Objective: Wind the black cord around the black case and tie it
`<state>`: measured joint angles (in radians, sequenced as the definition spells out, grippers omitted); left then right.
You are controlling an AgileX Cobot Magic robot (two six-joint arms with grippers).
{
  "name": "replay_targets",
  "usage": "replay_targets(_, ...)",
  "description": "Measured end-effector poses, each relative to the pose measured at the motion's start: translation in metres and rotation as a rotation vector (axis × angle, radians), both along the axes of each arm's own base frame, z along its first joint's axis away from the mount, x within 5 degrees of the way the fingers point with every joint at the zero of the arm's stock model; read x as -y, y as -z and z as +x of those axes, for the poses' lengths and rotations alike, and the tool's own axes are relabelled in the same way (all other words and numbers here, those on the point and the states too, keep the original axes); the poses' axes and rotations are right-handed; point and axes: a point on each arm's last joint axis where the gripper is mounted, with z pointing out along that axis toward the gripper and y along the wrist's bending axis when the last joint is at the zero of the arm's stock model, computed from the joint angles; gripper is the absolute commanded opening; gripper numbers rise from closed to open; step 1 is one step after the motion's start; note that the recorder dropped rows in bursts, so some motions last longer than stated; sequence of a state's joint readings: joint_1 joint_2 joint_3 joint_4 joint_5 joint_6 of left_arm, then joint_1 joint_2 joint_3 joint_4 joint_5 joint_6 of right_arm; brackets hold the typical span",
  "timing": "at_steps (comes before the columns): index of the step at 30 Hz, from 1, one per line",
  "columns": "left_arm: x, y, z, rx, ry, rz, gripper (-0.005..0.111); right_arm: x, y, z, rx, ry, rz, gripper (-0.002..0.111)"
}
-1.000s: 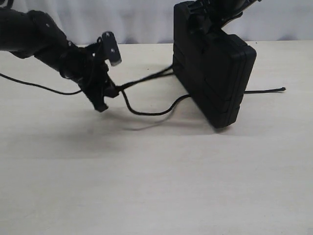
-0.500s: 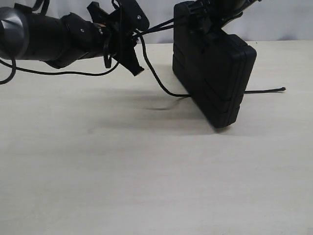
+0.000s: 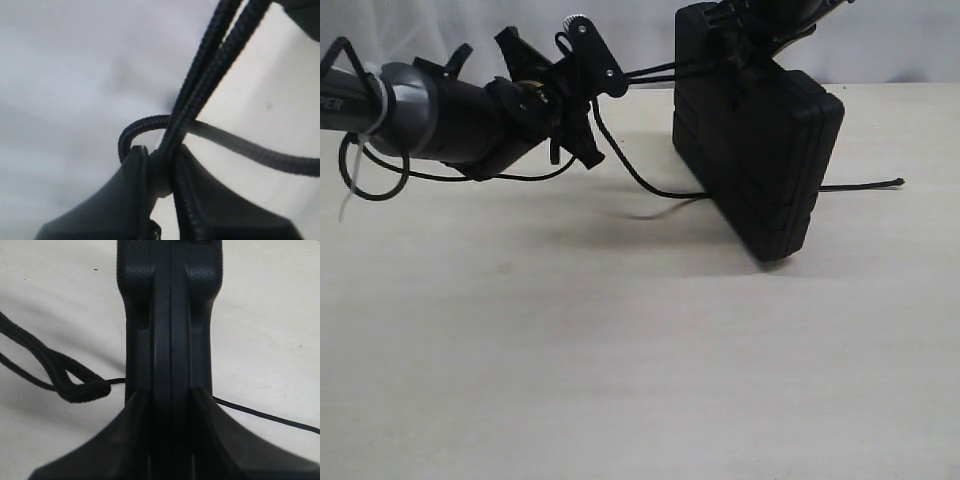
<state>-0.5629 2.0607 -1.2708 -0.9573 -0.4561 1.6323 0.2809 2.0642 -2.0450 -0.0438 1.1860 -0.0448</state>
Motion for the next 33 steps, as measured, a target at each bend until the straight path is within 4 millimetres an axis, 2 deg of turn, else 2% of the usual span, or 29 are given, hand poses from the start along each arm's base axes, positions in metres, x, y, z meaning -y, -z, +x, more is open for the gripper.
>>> replay_targets(3, 0.010, -0.011, -0.006, 0.141, -0.013, 0.141, 0.000, 0.000, 0.000, 0.000, 0.000, 0.000, 0.000, 0.004)
replay_targets(7, 0.025, -0.015, -0.016, 0.212, 0.029, 0.265, 0.000, 0.000, 0.000, 0.000, 0.000, 0.000, 0.000, 0.004)
replay_targets(15, 0.035, -0.013, -0.021, 0.279, 0.029, 0.341, 0.000, 0.000, 0.000, 0.000, 0.000, 0.000, 0.000, 0.004)
replay_targets(18, 0.045, -0.014, -0.026, 0.300, 0.076, 0.331, 0.000, 0.000, 0.000, 0.000, 0.000, 0.000, 0.000, 0.004)
replay_targets(21, 0.065, -0.010, -0.036, 0.298, 0.208, 0.302, 0.000, 0.000, 0.000, 0.000, -0.001, 0.000, 0.004, 0.004)
replay_targets(23, 0.071, -0.011, -0.037, 0.291, 0.213, 0.237, 0.000, 0.000, 0.000, 0.000, -0.001, 0.000, 0.004, 0.004)
replay_targets(25, 0.074, -0.021, -0.032, 0.292, 0.167, 0.140, 0.000, -0.001, 0.000, 0.000, -0.002, -0.001, 0.008, 0.004)
replay_targets(28, 0.074, -0.038, -0.024, 0.290, 0.064, 0.028, 0.000, -0.001, 0.000, 0.000, -0.002, -0.001, 0.008, 0.004)
replay_targets(33, 0.058, -0.040, -0.013, 0.246, -0.059, -0.026, 0.000, -0.001, 0.000, 0.000, -0.002, -0.001, 0.008, 0.004)
